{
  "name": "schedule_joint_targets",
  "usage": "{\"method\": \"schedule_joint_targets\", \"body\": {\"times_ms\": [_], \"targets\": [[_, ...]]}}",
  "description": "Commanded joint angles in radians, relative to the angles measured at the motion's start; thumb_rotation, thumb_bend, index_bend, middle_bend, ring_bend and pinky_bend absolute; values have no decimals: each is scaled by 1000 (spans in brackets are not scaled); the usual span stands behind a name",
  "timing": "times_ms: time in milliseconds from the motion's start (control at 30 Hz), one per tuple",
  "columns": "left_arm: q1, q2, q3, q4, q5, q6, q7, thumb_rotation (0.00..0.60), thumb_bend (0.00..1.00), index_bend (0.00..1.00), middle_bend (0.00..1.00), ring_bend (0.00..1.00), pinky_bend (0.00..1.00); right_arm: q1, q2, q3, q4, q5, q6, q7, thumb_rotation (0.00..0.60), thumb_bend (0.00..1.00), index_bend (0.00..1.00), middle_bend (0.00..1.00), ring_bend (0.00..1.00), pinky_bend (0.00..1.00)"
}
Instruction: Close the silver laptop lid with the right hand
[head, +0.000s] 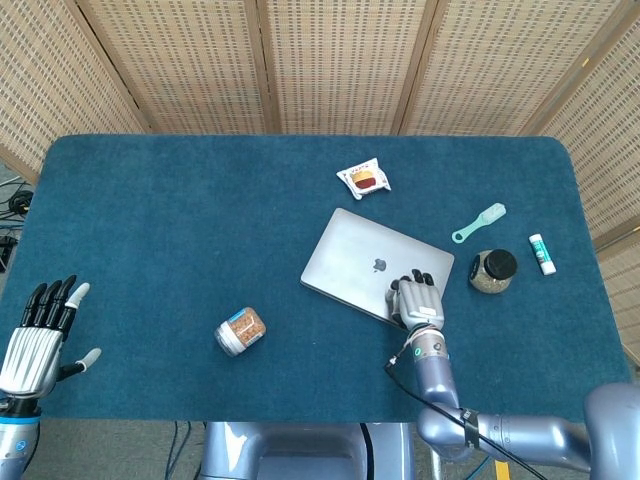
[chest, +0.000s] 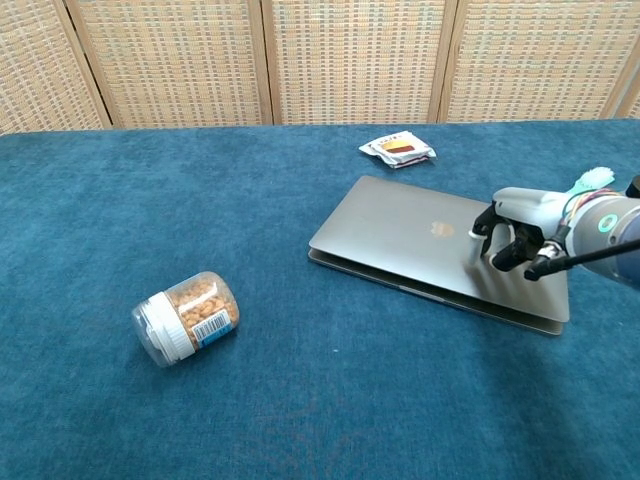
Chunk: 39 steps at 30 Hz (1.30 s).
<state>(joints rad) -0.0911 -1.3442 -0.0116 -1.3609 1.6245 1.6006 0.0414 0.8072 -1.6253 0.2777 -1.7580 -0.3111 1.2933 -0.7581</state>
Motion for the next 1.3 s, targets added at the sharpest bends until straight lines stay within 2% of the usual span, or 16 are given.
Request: {"method": "schedule_joint_targets", "body": {"times_ms": [33, 367, 467, 700, 833, 933, 1000, 1100, 1200, 1300], "targets": [[1, 0, 0, 0, 0, 1, 0, 600, 11, 0, 0, 0, 0, -4, -4, -5, 8, -3, -10, 7, 600, 1000, 406, 267, 54, 57], [2, 1, -1, -1, 0, 3, -1, 600, 11, 0, 0, 0, 0, -11, -2, -11, 26, -26, -21, 17, 600, 1000, 406, 255, 51, 57], [1, 2, -3, -1, -2, 3, -2, 600, 10, 0, 0, 0, 0, -8, 13, -9, 6, -58, 13, 4, 600, 1000, 406, 221, 34, 57], [4, 4, -5, -2, -1, 11, -7, 600, 11, 0, 0, 0, 0, -17, 78, -41, -97, -215, 161, -54, 600, 973, 396, 119, 0, 57], [5, 5, -7, -2, -6, 10, -11, 600, 11, 0, 0, 0, 0, -57, 139, -80, -163, -335, 211, -32, 600, 735, 336, 62, 0, 57], [5, 5, -9, -1, -9, 8, -12, 600, 10, 0, 0, 0, 0, -96, 181, -133, -185, -443, 244, -12, 600, 541, 210, 11, 0, 34], [5, 4, -10, -2, -9, 11, -12, 600, 11, 0, 0, 0, 0, -131, 207, -186, -178, -543, 268, 14, 600, 381, 89, 0, 0, 9], [7, 4, -10, -2, -9, 15, -12, 600, 11, 0, 0, 0, 0, -184, 227, -254, -142, -661, 304, 51, 600, 153, 4, 0, 0, 0], [8, 3, -10, -3, -6, 18, -9, 600, 10, 0, 0, 0, 0, -241, 236, -310, -89, -749, 335, 114, 600, 16, 0, 0, 0, 0], [10, 1, -11, -3, -6, 21, -5, 600, 10, 0, 0, 0, 0, -320, 242, -368, 13, -855, 379, 220, 600, 0, 0, 0, 0, 0]]}}
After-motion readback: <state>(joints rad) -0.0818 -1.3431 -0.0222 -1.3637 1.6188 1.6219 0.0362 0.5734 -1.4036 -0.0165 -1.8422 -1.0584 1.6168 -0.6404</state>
